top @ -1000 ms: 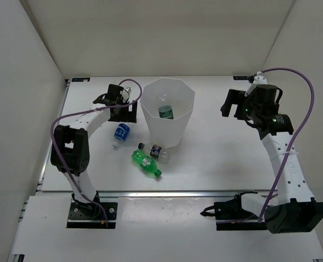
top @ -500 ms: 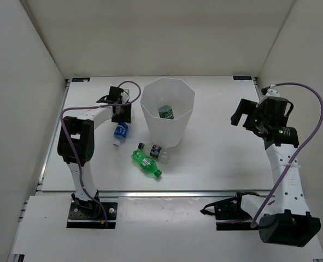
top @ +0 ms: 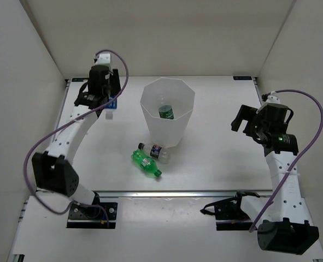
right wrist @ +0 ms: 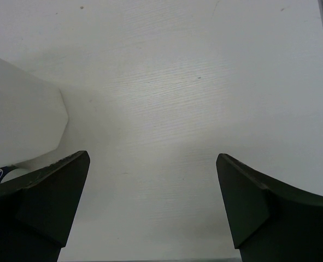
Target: Put the plastic bottles in the bin
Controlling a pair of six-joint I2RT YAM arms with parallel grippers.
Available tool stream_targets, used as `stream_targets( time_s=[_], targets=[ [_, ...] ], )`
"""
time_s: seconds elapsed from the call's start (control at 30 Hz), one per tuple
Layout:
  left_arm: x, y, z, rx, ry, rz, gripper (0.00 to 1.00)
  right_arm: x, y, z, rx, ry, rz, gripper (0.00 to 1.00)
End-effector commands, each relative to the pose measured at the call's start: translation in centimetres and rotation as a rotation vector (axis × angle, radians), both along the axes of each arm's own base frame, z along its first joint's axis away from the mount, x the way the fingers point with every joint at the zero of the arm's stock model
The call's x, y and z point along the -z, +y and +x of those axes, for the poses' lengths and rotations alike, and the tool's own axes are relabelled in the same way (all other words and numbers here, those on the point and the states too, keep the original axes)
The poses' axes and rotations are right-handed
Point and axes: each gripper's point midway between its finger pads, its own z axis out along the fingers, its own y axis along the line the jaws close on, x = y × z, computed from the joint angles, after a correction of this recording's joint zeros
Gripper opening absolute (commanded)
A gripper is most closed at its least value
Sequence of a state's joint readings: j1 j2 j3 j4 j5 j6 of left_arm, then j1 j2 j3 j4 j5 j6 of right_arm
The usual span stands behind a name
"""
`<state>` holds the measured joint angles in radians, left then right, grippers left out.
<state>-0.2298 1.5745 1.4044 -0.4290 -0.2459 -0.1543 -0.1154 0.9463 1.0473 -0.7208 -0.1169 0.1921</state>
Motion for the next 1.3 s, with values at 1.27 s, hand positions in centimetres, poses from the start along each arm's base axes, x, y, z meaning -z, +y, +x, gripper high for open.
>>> stream_targets(
  time_s=[1.27],
  targets=[
    [-22.7,-13.2,-7.1,0.241,-0.403,-0.286,0.99,-0.9,6.1,-2.4,-0.260,-0.067,-0.001,0.98]
  ],
)
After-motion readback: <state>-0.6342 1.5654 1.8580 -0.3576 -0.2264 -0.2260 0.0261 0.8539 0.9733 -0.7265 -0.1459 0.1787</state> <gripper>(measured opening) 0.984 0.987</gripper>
